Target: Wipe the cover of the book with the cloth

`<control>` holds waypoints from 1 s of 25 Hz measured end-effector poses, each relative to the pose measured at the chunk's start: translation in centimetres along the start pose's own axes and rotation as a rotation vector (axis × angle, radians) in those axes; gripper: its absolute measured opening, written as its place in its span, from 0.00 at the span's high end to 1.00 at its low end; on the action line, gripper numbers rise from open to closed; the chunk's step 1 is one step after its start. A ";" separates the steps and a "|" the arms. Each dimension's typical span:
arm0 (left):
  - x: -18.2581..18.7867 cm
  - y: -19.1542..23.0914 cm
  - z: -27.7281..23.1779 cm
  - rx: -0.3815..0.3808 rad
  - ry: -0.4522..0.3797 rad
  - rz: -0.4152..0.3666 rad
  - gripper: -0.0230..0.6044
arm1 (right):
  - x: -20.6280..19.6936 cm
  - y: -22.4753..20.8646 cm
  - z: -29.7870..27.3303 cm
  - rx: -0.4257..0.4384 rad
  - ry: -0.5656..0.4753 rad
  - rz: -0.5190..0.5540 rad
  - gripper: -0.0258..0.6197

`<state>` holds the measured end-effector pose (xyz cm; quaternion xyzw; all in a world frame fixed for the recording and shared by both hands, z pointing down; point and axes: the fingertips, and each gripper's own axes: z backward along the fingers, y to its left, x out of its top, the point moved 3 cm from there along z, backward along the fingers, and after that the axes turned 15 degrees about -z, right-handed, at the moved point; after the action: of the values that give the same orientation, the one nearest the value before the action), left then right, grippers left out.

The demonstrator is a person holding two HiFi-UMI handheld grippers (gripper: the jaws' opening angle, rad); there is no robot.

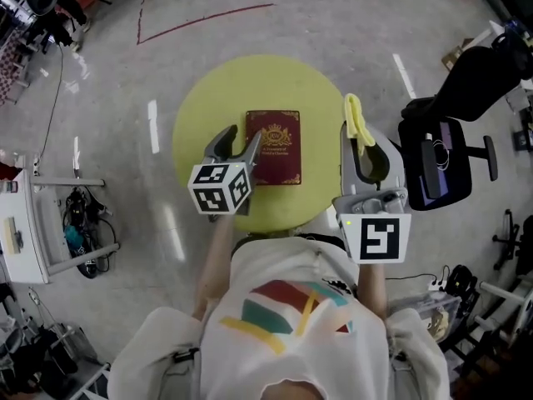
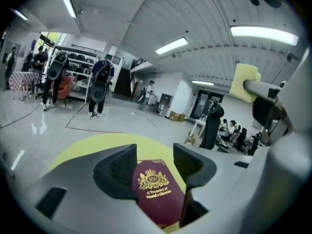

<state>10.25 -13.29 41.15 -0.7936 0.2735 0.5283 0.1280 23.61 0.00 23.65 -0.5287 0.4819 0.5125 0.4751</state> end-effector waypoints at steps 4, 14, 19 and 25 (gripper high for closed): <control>-4.4 -0.6 -1.4 -0.022 0.122 0.006 0.61 | -0.3 0.1 0.4 -0.006 0.005 0.000 0.91; -11.5 -1.2 -2.8 -0.064 0.299 0.056 0.61 | -0.9 0.6 1.4 -0.029 0.024 0.010 0.91; -14.2 -0.9 -3.0 -0.083 0.343 0.170 0.61 | -1.3 0.5 1.5 -0.045 0.040 0.018 0.91; -14.9 -0.6 -3.1 -0.075 0.367 0.162 0.61 | -1.3 1.1 1.4 -0.041 0.048 0.026 0.91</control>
<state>8.64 -9.87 55.90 -0.8561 0.3353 0.3932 0.0032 22.39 1.37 24.94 -0.5441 0.4895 0.5155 0.4456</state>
